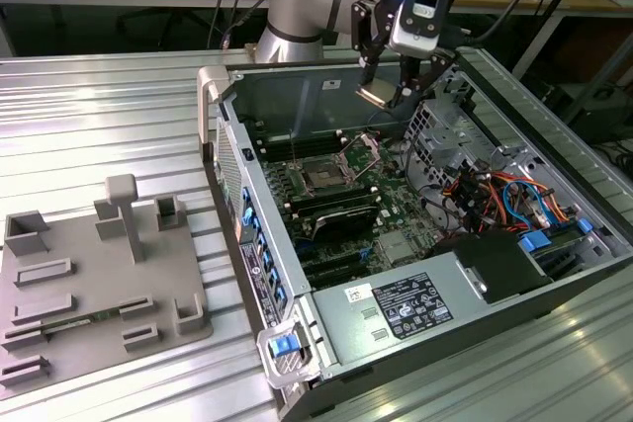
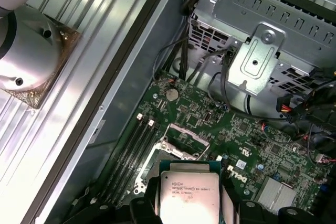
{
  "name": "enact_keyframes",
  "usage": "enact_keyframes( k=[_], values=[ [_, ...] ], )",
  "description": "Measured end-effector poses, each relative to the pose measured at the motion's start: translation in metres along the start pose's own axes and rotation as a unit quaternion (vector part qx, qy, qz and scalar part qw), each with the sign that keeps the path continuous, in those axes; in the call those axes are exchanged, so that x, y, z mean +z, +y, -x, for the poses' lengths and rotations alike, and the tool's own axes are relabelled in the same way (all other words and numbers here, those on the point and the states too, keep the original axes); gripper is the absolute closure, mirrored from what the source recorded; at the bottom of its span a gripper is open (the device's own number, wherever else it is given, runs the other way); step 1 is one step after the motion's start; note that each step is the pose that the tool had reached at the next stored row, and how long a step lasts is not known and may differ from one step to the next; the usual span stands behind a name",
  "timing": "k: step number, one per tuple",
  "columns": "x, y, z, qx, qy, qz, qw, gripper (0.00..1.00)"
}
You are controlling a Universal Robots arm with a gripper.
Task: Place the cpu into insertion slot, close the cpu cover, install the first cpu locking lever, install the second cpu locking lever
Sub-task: 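Place the cpu into insertion slot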
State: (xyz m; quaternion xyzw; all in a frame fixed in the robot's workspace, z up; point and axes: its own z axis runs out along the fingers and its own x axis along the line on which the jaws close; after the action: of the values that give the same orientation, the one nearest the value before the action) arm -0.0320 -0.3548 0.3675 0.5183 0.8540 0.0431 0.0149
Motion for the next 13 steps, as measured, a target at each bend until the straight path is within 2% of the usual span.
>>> enact_keyframes(
  k=[4, 6, 13],
  values=[
    [0.0001, 0.0000, 0.0000, 0.029, -0.0026, 0.0006, 0.99957, 0.45],
    [0.0002, 0.0000, 0.0000, 0.049, -0.0044, 0.0009, 0.99880, 0.45],
    [0.0002, 0.0000, 0.0000, 0.052, -0.0047, 0.0010, 0.99861, 0.45]
  ],
)
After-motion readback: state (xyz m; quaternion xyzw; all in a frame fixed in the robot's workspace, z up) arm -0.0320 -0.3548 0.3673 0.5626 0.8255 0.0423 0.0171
